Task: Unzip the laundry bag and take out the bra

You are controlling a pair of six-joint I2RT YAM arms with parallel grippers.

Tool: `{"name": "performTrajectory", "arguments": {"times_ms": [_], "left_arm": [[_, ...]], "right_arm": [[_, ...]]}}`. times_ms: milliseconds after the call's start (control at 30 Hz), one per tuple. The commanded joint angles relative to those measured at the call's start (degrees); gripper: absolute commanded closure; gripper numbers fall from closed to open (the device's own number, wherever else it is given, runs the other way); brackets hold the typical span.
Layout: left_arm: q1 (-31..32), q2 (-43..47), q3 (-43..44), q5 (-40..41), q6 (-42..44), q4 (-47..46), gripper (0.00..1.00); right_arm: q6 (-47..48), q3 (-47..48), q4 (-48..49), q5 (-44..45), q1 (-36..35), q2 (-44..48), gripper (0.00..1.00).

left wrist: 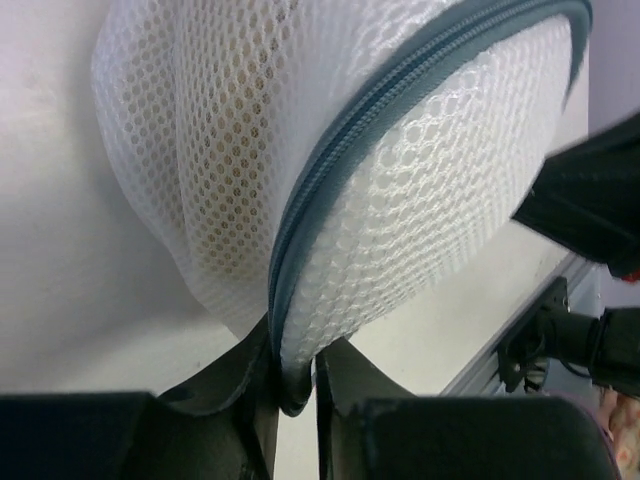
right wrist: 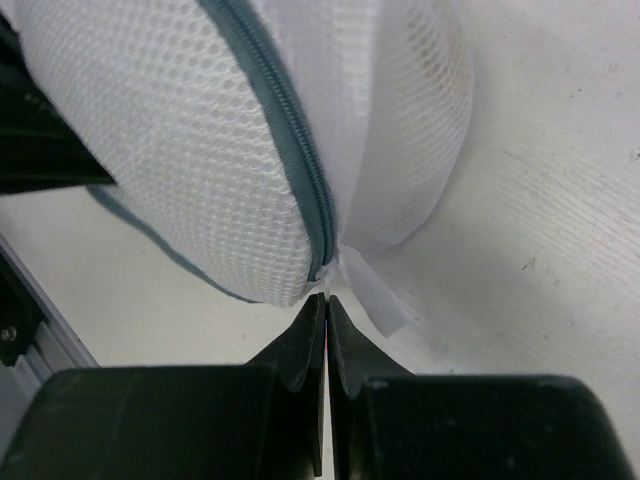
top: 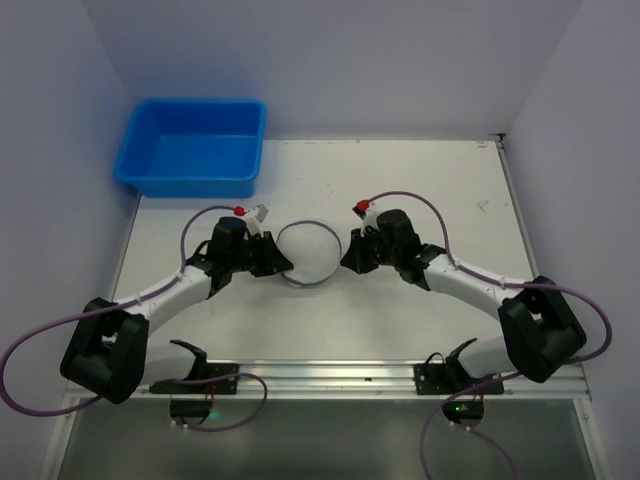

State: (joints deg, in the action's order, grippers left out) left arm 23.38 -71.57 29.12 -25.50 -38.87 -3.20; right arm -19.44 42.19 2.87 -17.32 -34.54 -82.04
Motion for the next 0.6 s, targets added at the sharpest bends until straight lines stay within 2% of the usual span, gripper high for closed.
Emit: {"name": "performTrajectory", "arguments": {"times_ms": [0,67,167,200,300,333,433,567], "left_arm": [[-1.6,-2.7,7.7,6.9,5.9,7.6,0.79],[-2.1,-4.6,12.6,7.1,7.7,9.1,0.75],[-2.6,-8.1,18.6,8.8,8.5,10.9,0.59],[-2.9,-9.0,19.7,9.1,7.9,11.2,0.40],[-3.0,-7.7,21.2,11.1,4.9,10.8,0.04],[-3.0,-6.9,21.0,12.1,3.7,11.2,0.00],[-3.0,-1.6,16.4,15.7,-1.6,9.9,0.00],[-2.9,7.3,5.4,15.8,-10.8,5.5,0.00]], "right_arm": [[-2.0,-1.1,-0.6,0.4,-1.4,5.0,1.00],[-3.1,-0.8,-1.6,1.5,-3.0,6.2,1.00],[-5.3,0.9,-2.7,2.2,-4.3,5.6,1.00],[-7.4,1.4,-2.7,2.1,-4.6,5.1,1.00],[-13.2,3.3,-2.6,1.9,-4.9,3.1,1.00],[-14.6,3.9,-2.2,2.0,-5.2,2.6,1.00],[-20.0,4.9,-0.3,2.5,-6.1,0.3,1.00],[-23.5,6.1,1.3,4.0,-8.0,-1.5,1.00]]}}
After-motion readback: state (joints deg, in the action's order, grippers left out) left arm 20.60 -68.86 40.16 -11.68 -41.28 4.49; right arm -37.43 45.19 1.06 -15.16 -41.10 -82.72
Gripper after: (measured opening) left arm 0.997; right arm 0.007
